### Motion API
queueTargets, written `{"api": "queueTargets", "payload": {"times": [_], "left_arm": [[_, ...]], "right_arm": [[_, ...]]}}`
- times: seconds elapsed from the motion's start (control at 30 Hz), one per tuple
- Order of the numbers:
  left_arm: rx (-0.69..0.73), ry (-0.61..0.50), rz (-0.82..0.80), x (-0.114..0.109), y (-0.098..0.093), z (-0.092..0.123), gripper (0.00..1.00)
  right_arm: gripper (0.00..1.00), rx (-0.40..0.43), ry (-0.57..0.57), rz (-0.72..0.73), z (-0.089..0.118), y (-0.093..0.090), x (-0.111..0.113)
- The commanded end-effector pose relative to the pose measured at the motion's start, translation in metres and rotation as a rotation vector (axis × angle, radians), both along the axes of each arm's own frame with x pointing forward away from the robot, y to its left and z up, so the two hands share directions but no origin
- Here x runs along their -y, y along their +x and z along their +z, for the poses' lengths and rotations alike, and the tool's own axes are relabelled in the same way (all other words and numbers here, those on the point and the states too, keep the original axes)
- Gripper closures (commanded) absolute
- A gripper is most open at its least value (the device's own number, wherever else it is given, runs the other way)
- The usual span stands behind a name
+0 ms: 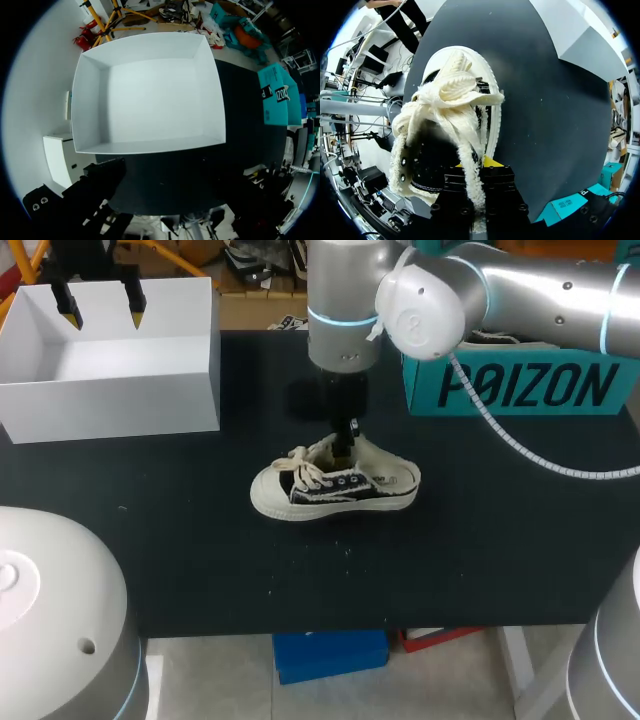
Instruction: Take the shoe out of the shoebox, open the shoe tongue, remove and reinsert the insole, then place the shoe into the shoebox
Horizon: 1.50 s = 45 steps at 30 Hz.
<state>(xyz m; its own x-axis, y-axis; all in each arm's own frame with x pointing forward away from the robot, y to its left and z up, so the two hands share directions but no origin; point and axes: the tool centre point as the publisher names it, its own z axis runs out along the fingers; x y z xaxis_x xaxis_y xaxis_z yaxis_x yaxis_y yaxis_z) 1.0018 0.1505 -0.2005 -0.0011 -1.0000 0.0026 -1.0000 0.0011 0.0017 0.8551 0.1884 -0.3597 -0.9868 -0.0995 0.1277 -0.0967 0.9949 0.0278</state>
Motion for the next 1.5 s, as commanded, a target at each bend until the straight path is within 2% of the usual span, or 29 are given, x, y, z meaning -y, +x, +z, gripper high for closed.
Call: {"api": "queueTargets", "payload": {"times": [0.03,0.33,0.57,0.6,0.63,0.83,1.03,1.3,1.5], "left_arm": [[-0.001,0.002,0.001,0.000,0.000,0.001,0.00],[-0.001,0.002,0.001,0.000,0.000,0.001,0.00],[-0.001,0.002,0.001,0.000,0.000,0.001,0.00],[-0.001,0.002,0.001,0.000,0.000,0.001,0.00],[-0.001,0.002,0.001,0.000,0.000,0.001,0.00],[-0.001,0.002,0.001,0.000,0.000,0.001,0.00],[-0.001,0.002,0.001,0.000,0.000,0.001,0.00],[-0.001,0.002,0.001,0.000,0.000,0.001,0.00],[-0.001,0.002,0.001,0.000,0.000,0.001,0.00]], "right_arm": [[1.00,-0.015,-0.007,-0.002,-0.013,0.007,-0.012],[1.00,0.014,0.007,-0.019,-0.031,0.017,-0.021],[1.00,0.041,0.002,-0.038,-0.043,0.020,-0.017],[0.79,0.038,0.010,-0.052,-0.043,0.020,-0.016],[0.00,0.042,0.016,-0.061,-0.042,0.020,-0.014],[0.00,0.066,0.025,-0.098,-0.012,0.023,0.005],[0.00,0.096,0.093,-0.129,0.031,0.023,0.023],[0.00,0.080,0.325,-0.105,0.065,0.015,0.034],[0.00,0.058,0.541,-0.077,0.081,0.012,0.065]]}}
